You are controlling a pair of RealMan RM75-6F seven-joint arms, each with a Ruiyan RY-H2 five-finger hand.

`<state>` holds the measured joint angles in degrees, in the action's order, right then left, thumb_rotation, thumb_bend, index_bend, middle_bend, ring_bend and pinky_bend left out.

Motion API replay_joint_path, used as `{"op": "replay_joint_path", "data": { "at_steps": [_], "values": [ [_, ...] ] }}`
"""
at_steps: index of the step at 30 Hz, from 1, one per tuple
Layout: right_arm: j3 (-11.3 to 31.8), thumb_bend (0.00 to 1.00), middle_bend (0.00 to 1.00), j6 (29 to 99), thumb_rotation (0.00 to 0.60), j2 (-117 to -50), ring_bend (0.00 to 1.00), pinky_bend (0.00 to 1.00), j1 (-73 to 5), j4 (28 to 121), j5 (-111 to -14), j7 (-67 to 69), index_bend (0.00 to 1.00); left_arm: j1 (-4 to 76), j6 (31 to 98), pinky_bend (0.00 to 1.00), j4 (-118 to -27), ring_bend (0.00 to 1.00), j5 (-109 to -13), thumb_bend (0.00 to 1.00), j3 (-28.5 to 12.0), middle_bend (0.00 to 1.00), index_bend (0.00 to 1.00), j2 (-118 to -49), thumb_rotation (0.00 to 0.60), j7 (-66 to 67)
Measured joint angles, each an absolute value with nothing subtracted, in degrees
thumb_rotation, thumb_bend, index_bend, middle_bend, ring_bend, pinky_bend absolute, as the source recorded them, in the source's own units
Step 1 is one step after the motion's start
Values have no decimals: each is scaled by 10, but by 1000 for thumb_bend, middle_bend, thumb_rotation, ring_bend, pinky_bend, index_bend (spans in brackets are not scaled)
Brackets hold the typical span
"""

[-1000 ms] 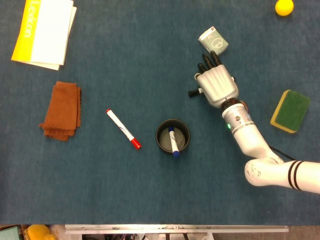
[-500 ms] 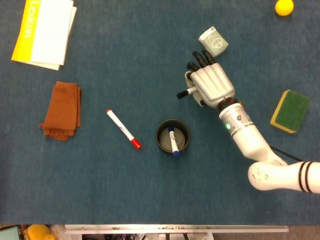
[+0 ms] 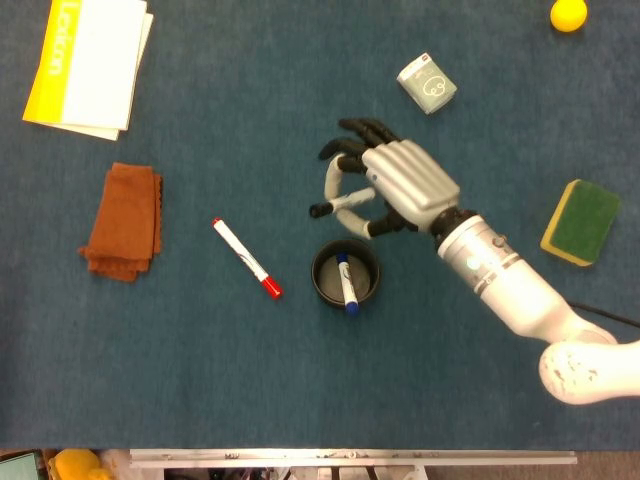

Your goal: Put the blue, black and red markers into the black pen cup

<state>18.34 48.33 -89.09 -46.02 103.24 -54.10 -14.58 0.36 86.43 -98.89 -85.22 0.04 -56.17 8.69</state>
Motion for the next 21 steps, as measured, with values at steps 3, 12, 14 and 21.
{"op": "replay_joint_path", "data": {
  "at_steps": [3,12,14,21],
  "values": [
    [185,331,285,460,600,-880,0,5,-458,1052,-551,-98,596,2,865,166,-988,171,-850,331,1,226,330,-561,600,86],
    [187,324,285,410,600,-860,0,5,-451,1083,-594,23,596,0,867,166,-983,172,-851,332,1,226,330,-560,600,79],
    [185,323,285,402,600,-857,0,5,-451,1087,-597,42,596,0,867,166,-982,171,-852,332,2,226,330,-561,600,77],
    [167,322,285,395,600,-848,0,6,-449,1085,-617,72,596,0,867,166,-978,171,-854,332,2,226,330,-562,600,73]
  ]
}}
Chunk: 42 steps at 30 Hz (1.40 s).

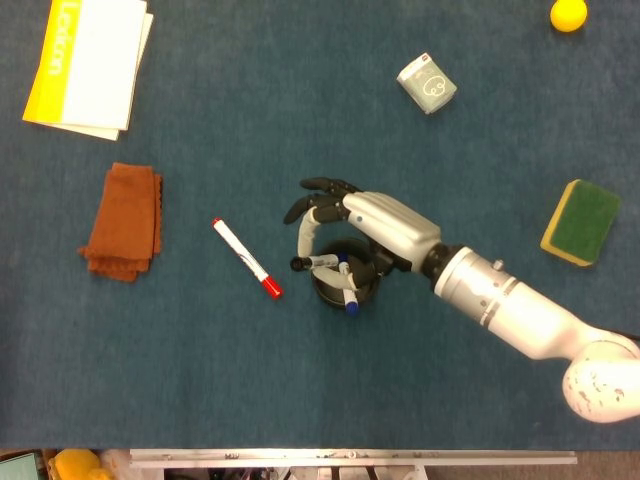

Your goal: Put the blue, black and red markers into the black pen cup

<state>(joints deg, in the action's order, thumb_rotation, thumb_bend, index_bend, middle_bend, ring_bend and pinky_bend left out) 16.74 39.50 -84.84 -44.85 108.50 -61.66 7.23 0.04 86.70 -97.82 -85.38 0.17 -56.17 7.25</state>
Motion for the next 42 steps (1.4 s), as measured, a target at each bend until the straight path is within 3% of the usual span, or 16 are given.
{"op": "replay_joint_path", "data": {
  "at_steps": [6,8,13,16,29,42],
  "values": [
    [145,321,285,391,600,-853,0,6,-452,1062,-629,80,584,2,865,166,-974,171,-857,332,3,226,329,-565,600,69],
    [139,319,274,390,600,-857,0,5,-453,1054,-636,80,517,2,864,166,-973,171,-857,331,3,226,329,-565,600,68],
    [131,295,206,393,600,-861,0,0,-455,1042,-655,86,217,3,863,165,-971,171,-857,332,2,226,329,-565,600,65],
    [130,292,189,401,600,-858,0,0,-453,1044,-666,93,144,7,854,165,-973,172,-860,332,5,226,329,-561,600,61],
    [134,322,197,486,600,-813,0,0,-425,1064,-663,60,143,55,794,166,-962,171,-896,332,7,226,333,-544,600,14],
    [75,345,211,579,600,-716,0,0,-383,1083,-636,-147,219,152,715,166,-879,163,-976,331,11,226,331,-573,600,-94]
  ]
}}
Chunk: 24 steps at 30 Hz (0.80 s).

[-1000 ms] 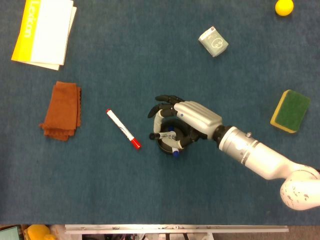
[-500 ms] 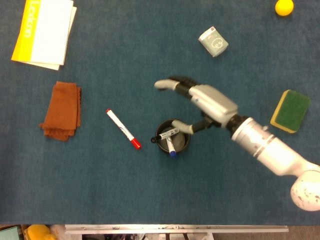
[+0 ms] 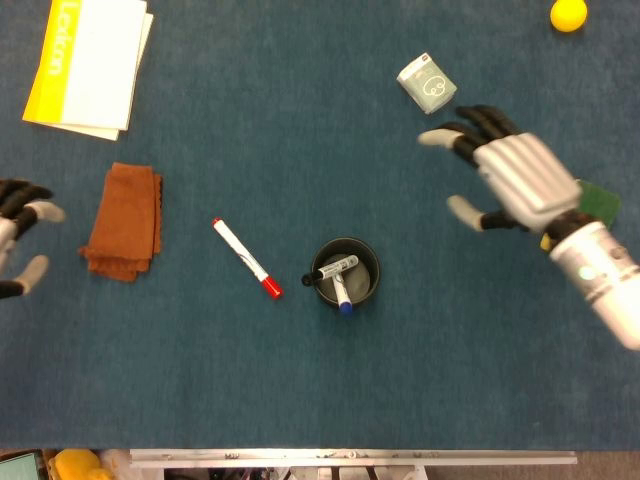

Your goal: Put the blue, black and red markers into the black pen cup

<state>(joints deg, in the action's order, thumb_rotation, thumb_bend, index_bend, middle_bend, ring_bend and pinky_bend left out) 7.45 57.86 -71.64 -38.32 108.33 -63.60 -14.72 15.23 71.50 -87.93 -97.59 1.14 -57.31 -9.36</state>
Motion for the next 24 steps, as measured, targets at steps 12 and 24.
{"op": "replay_joint_path", "data": {
  "at_steps": [12,24],
  "values": [
    [44,345,218,695,600,-635,0,0,-309,1131,-651,-214,236,226,683,137,-795,47,-1037,332,25,91,312,-647,600,-135],
    [44,346,221,732,600,-597,0,0,-263,1138,-665,-194,239,308,653,96,-755,8,-1090,331,45,72,312,-702,600,-172]
  ]
}}
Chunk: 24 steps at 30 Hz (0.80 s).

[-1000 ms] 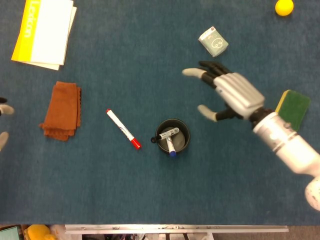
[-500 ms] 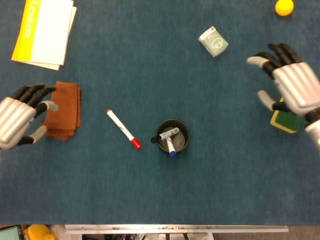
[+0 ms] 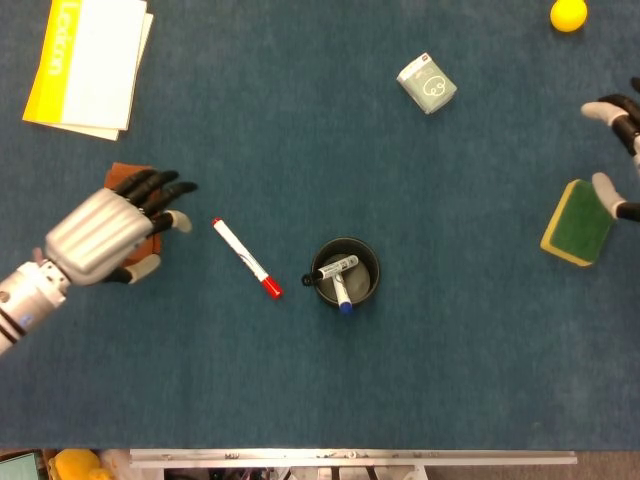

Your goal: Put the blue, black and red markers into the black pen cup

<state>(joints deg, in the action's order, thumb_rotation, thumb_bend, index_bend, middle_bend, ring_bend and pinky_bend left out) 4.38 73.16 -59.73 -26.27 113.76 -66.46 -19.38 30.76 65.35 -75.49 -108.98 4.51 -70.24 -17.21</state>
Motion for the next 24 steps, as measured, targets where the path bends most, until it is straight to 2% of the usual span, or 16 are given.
{"op": "replay_joint_path", "data": {
  "at_steps": [24],
  "values": [
    [56,346,222,732,600,-590,0,0,-227,1104,-695,-146,264,386,598,83,-734,0,-1091,331,67,68,327,-813,600,-99]
  ]
}}
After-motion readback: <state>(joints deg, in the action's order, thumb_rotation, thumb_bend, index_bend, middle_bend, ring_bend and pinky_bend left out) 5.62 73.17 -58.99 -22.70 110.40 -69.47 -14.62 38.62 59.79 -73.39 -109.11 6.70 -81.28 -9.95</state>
